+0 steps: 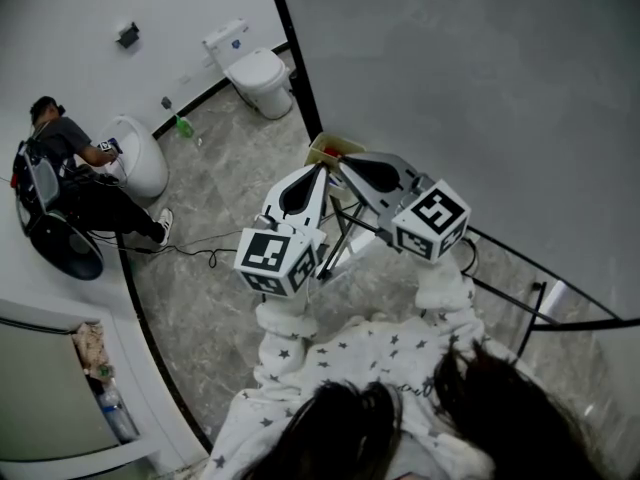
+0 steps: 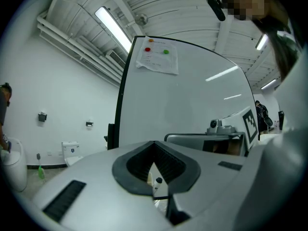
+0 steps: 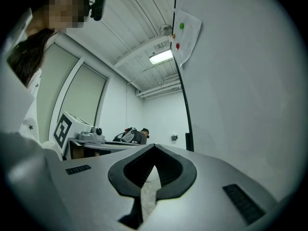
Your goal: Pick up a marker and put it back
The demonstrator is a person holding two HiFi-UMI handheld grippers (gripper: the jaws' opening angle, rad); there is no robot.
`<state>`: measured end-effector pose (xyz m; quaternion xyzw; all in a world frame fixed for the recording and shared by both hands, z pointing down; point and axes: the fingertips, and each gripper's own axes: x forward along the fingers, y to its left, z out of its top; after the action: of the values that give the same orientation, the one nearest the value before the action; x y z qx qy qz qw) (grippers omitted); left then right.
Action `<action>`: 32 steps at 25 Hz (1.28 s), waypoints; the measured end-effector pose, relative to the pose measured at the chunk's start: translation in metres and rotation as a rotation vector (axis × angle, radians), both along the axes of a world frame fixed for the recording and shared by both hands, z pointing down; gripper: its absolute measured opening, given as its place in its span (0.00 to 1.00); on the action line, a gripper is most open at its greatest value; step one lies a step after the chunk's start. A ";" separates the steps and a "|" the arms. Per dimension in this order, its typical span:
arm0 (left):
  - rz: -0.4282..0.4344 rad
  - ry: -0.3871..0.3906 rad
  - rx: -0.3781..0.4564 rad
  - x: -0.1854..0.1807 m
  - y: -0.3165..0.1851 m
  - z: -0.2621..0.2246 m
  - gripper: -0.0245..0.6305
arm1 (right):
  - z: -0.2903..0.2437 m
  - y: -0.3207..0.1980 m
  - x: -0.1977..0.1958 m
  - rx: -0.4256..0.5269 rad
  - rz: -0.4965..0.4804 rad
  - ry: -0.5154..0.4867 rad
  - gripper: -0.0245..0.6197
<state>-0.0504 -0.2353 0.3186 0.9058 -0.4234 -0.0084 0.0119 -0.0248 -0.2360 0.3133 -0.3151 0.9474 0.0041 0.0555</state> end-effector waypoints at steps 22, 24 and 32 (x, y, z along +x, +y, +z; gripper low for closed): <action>0.019 -0.019 0.013 0.003 0.002 -0.005 0.04 | 0.003 -0.004 0.000 0.000 0.008 0.027 0.05; 0.019 -0.020 0.013 0.003 0.002 -0.005 0.04 | 0.003 -0.004 0.000 0.003 0.007 0.026 0.05; 0.027 -0.020 0.017 0.003 0.004 -0.009 0.04 | -0.002 -0.002 0.000 0.009 0.015 0.023 0.05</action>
<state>-0.0471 -0.2312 0.3100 0.9115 -0.4114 -0.0026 0.0003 -0.0244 -0.2382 0.3113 -0.3217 0.9456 0.0122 0.0459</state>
